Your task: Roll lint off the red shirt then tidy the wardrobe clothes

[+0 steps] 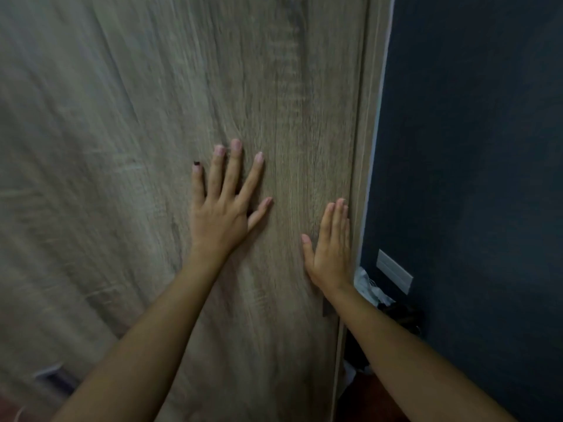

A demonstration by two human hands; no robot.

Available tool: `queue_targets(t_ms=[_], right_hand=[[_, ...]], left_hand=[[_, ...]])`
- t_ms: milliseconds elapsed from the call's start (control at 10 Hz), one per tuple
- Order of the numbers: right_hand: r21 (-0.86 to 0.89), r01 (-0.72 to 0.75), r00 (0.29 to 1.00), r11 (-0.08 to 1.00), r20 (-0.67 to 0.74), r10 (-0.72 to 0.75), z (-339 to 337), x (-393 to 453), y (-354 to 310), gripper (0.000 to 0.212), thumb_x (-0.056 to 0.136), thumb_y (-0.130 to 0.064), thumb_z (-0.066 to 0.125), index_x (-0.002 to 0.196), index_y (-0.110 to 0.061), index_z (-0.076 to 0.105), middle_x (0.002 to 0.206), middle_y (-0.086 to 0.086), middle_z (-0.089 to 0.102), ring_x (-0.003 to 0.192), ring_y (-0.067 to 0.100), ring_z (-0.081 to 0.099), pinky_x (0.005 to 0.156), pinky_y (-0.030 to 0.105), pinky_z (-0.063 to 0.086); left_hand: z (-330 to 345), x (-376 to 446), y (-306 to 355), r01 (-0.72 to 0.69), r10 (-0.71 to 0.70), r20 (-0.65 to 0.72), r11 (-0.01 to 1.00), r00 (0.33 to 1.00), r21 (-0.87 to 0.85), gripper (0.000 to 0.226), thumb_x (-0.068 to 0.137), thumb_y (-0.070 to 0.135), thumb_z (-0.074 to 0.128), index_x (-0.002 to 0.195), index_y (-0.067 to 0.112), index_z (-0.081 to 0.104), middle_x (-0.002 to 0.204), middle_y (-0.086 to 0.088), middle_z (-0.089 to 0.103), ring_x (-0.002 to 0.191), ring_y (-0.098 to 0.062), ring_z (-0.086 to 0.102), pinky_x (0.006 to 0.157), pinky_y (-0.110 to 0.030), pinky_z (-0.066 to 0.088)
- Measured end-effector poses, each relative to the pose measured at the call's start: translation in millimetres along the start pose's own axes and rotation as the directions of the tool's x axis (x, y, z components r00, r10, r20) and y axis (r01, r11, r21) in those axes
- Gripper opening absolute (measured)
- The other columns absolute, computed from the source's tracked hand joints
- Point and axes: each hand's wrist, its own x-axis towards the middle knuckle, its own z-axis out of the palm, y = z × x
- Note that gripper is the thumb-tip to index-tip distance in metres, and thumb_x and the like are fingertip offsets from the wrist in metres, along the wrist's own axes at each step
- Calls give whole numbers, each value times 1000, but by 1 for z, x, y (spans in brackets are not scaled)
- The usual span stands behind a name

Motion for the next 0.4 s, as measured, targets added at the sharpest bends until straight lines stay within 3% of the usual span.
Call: queue_targets(t_ms=[100,200,300,400], right_hand=[[-48,29,995,998,100,-24,-18,-1,3,83,98,-47,38,150,-14,-16,159,6,-20,148,18,-15,121,38,2],[-87,38,970,996,244,-16,-42,-1,5,83,97,-55,32,150,-17,-19,158,2,-26,145,13,-22,117,33,-1],[-132,62,949,989,314,-18,-66,-4,-3,82,94,-61,20,150,-16,-18,156,3,-28,145,16,-21,119,37,3],[-139,86,930,987,365,-30,-99,-13,-15,83,92,-62,13,151,-11,-15,156,6,-25,144,17,-20,122,41,4]], left_hand=[[-9,2,-2,35,-32,116,999,993,-30,66,95,58,35,151,25,24,157,-9,14,147,-26,1,114,-53,18],[-29,7,-2,37,-5,273,993,962,-112,66,95,52,36,152,22,19,159,-13,12,147,-30,0,115,-56,13],[-61,9,-6,86,14,425,973,905,-215,68,95,51,33,152,21,14,160,-14,11,147,-33,9,115,-53,18],[-105,-7,-15,148,4,546,961,838,-233,69,97,52,30,153,22,4,161,-11,2,148,-31,4,118,-50,15]])
